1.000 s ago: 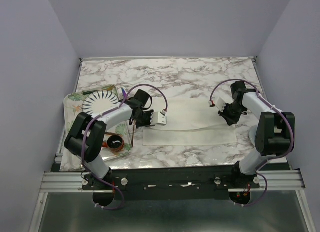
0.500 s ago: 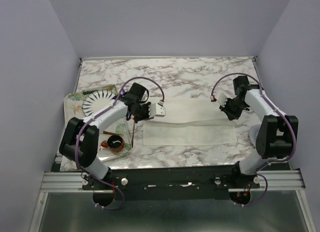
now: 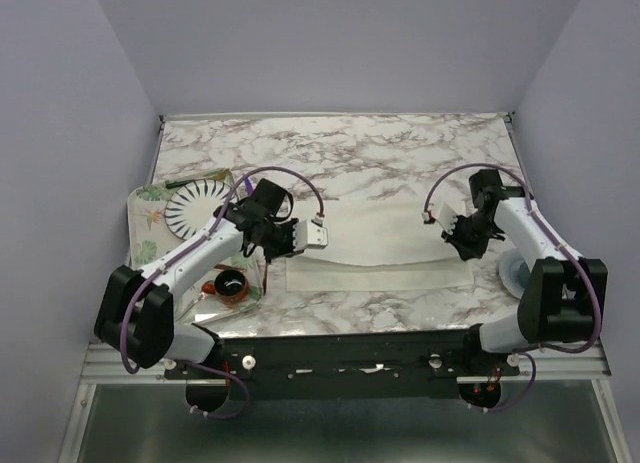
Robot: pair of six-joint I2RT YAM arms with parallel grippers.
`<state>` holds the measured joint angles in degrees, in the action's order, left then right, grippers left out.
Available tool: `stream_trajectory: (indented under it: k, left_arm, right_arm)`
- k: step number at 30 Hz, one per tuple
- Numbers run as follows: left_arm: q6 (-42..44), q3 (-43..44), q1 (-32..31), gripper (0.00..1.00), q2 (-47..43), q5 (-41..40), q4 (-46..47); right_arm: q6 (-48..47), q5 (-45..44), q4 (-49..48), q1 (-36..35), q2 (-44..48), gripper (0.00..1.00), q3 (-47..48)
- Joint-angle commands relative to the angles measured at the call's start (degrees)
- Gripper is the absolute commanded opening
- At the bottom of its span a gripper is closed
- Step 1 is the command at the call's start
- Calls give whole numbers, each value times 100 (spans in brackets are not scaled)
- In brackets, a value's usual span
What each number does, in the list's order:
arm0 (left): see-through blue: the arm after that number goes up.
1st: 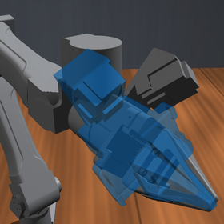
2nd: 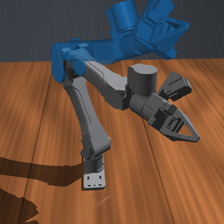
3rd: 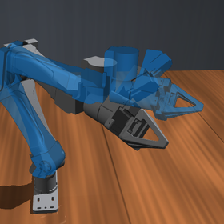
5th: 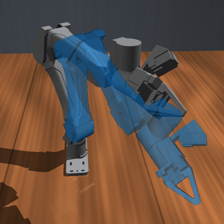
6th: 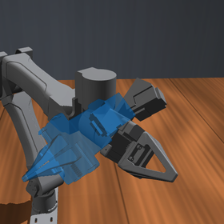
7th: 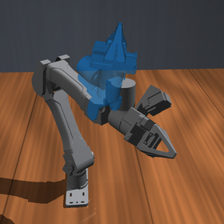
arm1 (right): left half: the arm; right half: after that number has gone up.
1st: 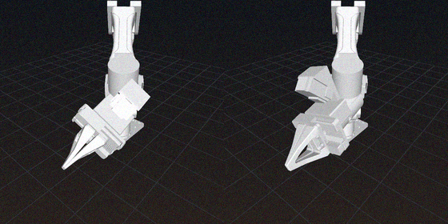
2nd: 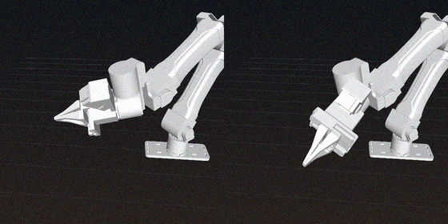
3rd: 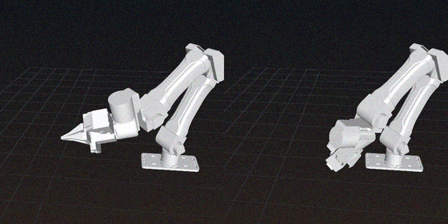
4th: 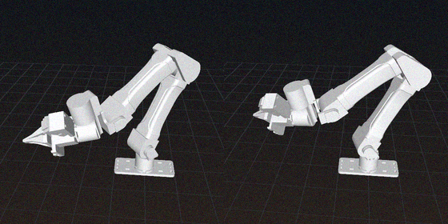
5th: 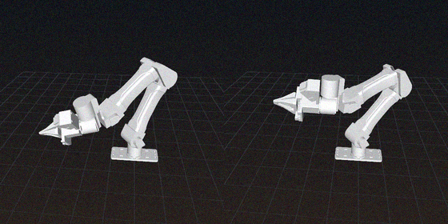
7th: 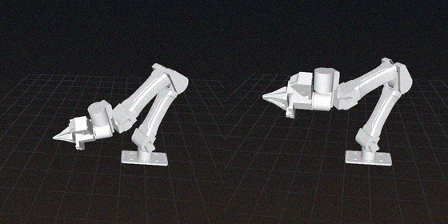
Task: Fold the napkin into a case and place the utensils inside
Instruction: Fold and flatten the napkin at the center of the board.
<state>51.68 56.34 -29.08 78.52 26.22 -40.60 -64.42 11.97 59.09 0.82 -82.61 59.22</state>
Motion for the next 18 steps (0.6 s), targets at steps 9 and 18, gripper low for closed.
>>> stream_trajectory:
  k: [9, 18]
  left_arm:
    - [-1019, -1020, -353, 0, 541, -301, 772]
    - [-1081, -537, -353, 0, 577, -319, 528]
  right_arm:
    - [79, -273, -776, -12, -651, 1, -754]
    - [106, -160, -295, -12, -512, 1, -166]
